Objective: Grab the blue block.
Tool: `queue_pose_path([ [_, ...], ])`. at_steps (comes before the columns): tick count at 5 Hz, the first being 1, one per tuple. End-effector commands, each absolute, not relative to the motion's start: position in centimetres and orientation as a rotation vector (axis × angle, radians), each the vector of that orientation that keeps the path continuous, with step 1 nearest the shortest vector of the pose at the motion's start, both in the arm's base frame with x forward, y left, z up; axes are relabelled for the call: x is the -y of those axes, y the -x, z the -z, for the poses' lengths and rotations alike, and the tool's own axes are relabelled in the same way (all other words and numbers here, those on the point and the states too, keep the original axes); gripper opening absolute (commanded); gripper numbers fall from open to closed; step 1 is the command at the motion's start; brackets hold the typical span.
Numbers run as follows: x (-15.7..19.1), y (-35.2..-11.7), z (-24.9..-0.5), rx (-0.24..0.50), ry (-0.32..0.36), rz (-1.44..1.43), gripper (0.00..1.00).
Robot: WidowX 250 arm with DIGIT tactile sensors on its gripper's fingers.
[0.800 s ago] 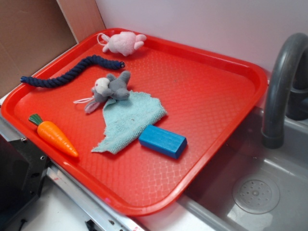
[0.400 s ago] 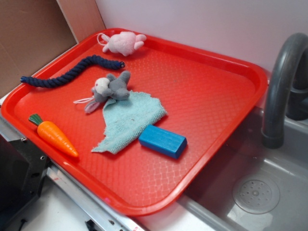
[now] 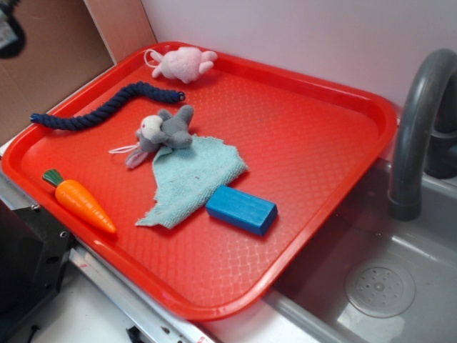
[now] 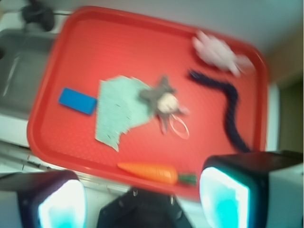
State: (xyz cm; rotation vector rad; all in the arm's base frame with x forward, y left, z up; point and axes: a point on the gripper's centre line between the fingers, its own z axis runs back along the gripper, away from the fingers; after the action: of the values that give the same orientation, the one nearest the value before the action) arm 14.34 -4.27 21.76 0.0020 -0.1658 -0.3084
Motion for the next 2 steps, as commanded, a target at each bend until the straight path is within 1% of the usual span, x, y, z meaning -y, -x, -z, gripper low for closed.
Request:
queue_pose_path([
  [1,8.6,-17.8,-18.8,0.215,0.077,0.797,1.00],
  [2,10.3,-18.7,-16.3,0.169,0.062,1.038,1.00],
])
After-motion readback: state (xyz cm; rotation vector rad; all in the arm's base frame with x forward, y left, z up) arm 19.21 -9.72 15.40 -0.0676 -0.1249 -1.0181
